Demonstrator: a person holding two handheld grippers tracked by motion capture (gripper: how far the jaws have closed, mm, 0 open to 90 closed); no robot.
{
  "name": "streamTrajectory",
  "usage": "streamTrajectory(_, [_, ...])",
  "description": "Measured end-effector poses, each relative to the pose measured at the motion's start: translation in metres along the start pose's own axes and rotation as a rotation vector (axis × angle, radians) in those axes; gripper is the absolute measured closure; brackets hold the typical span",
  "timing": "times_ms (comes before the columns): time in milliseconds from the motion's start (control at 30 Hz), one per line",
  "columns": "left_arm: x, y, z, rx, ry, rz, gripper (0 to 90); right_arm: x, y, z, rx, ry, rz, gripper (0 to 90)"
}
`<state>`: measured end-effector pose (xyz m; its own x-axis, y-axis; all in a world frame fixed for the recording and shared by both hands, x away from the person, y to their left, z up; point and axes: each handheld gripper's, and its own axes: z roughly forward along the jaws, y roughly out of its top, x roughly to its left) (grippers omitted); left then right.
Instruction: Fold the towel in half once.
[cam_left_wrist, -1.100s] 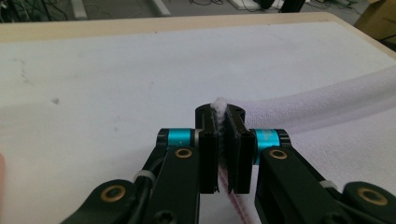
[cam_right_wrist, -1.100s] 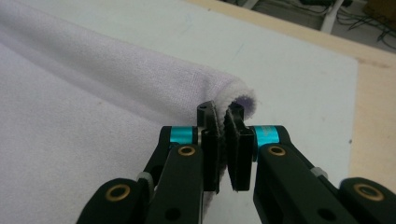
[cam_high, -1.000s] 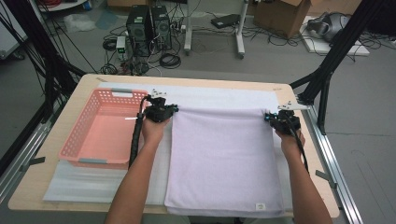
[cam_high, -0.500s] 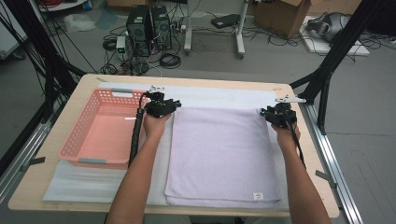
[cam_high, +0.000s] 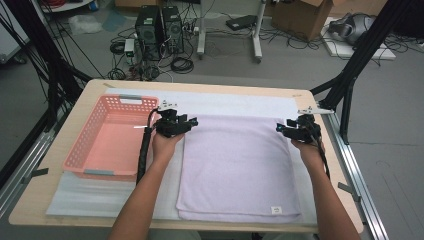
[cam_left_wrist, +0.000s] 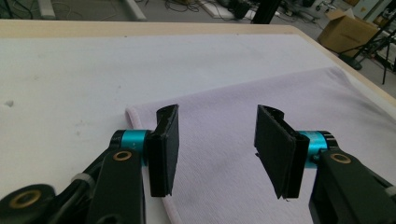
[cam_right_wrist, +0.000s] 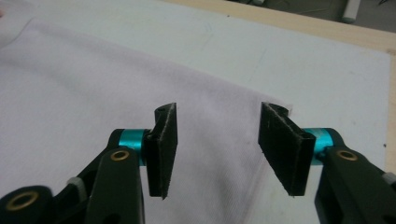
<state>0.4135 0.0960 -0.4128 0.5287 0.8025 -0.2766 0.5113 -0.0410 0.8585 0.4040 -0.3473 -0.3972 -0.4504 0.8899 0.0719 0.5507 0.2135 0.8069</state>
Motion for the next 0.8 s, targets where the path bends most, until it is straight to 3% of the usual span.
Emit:
streamTrajectory(167, [-0.014, -0.015, -0.020, -0.063, 0.000, 0.034, 48.1, 0.011, -0.017, -0.017, 0.025, 0.009, -0.026, 40.6])
streamTrajectory(200, [-0.017, -0.017, -0.023, -0.045, -0.003, 0.037, 47.4, 0.014, -0.021, -0.021, 0.033, 0.011, -0.030, 40.5])
streamTrajectory(300, [-0.026, -0.028, -0.036, -0.077, -0.010, 0.056, 44.7, 0.020, -0.037, -0.034, 0.035, 0.025, -0.037, 39.1])
streamTrajectory(533, [-0.041, -0.058, -0.066, -0.088, -0.043, 0.075, 38.6, 0.033, -0.074, -0.064, -0.006, 0.079, -0.047, 27.3])
streamTrajectory(633, [-0.043, -0.071, -0.080, -0.086, -0.060, 0.060, 37.7, 0.039, -0.087, -0.076, -0.004, 0.082, -0.046, 25.8])
streamTrajectory(800, [-0.048, -0.092, -0.101, -0.082, -0.067, 0.072, 40.7, 0.053, -0.104, -0.094, -0.024, 0.068, -0.048, 25.9])
